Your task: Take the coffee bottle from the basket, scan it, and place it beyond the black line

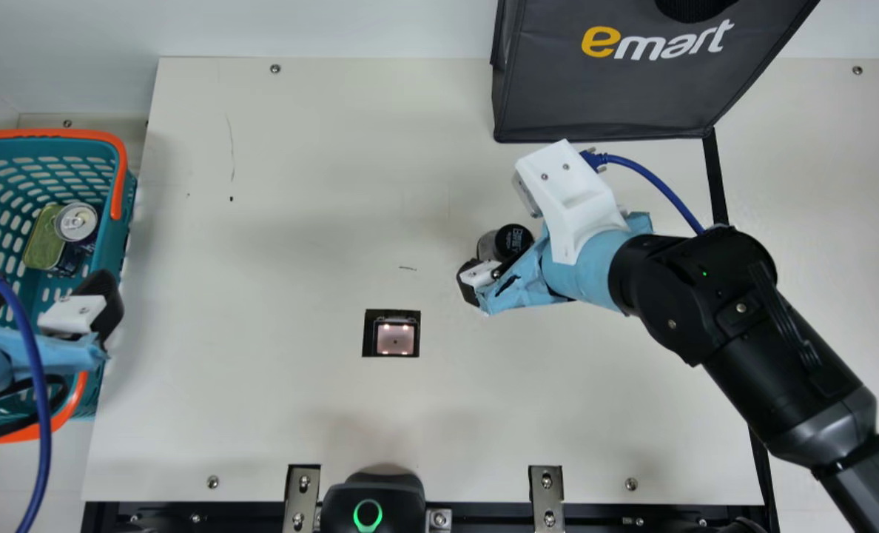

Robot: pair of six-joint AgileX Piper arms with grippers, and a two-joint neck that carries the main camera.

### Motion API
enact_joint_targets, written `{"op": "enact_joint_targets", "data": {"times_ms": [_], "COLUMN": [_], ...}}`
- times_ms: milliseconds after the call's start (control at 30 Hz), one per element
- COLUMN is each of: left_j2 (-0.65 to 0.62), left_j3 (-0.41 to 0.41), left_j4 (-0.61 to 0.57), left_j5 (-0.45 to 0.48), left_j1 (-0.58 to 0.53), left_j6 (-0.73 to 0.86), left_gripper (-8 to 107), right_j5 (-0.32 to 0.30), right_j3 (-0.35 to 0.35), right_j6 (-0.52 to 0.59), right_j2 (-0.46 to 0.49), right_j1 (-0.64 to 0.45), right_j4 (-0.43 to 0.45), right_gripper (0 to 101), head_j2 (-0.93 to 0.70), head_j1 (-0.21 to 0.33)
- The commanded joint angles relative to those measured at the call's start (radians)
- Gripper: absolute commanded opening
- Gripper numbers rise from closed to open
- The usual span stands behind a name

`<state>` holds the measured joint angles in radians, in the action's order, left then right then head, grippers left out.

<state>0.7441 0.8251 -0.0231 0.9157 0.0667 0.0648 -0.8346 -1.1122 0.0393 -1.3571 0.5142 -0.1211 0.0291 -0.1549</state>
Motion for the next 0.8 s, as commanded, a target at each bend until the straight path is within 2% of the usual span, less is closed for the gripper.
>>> {"op": "enact_joint_targets", "data": {"times_ms": [0,233,267,767], "left_j2": [0.000,0.000,0.000,0.000], "left_j3": [0.000,0.000,0.000,0.000], "left_j4": [0.000,0.000,0.000,0.000], "left_j5": [0.000,0.000,0.000,0.000], "left_j1": [0.000,0.000,0.000,0.000], "left_j6": [0.000,0.000,0.000,0.000], "left_gripper": [90,90,90,90], "right_j5": [-0.003,-0.010,-0.013,-0.042], "right_j3": [-0.003,-0.025,-0.030,-0.097], "right_j6": [-0.002,0.004,0.005,0.048], "right_j2": [-0.003,-0.010,-0.011,-0.030], "right_j1": [0.000,0.001,0.000,-0.024], "right_j4": [0.001,0.010,0.010,0.014], "right_gripper": [51,4,0,0], "head_j2": [-0.002,-0.002,-0.002,-0.002], "head_j1": [0.017,0.017,0.017,0.017]}}
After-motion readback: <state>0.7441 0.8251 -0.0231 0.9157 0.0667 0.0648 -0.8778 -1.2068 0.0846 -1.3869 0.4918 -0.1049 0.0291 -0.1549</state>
